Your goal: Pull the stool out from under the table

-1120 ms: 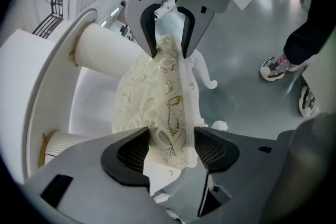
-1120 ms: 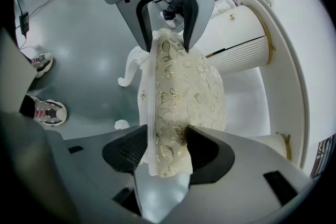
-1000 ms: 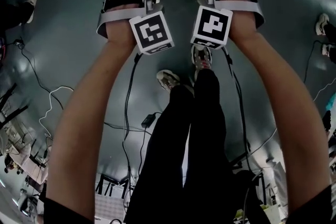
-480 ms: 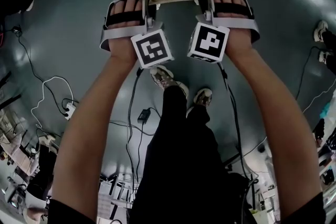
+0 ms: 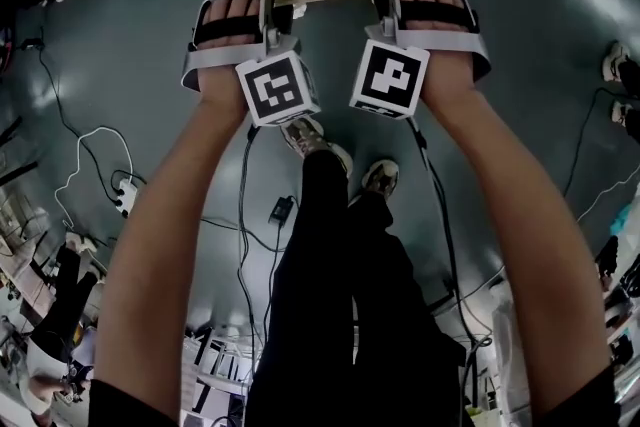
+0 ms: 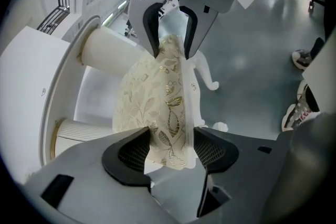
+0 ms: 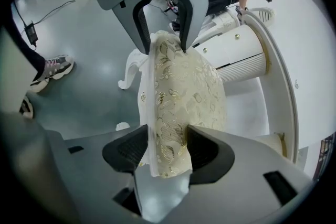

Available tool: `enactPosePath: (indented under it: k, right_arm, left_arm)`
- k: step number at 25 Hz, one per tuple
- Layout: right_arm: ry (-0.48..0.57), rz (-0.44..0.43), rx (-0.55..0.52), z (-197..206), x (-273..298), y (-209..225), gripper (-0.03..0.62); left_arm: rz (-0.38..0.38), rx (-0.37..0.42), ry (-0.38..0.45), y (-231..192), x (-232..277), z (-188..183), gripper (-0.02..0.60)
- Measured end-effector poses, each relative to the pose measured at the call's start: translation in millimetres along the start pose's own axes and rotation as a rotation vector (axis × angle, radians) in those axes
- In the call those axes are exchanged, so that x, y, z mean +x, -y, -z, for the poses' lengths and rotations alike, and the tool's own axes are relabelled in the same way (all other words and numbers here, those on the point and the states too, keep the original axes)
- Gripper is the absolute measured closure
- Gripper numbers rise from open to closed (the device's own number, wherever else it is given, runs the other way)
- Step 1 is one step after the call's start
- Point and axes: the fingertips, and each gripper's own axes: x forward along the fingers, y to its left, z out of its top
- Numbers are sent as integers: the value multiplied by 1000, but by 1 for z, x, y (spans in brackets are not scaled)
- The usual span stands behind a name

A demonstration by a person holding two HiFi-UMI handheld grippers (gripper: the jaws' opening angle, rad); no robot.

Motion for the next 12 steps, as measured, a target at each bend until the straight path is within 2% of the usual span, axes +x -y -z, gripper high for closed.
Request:
enactPosePath:
  k: [3, 7, 12]
  right_arm:
    - [50, 10, 72, -8, -17, -9, 358]
    - [46, -4, 74, -4, -24, -21, 358]
    - [44, -6, 89, 1, -36, -33, 358]
  left_arm:
    - [12, -8, -4, 14, -15, -5, 313]
    - [5, 35, -18, 21, -18, -6, 313]
    - [18, 49, -3, 34, -28, -15, 313]
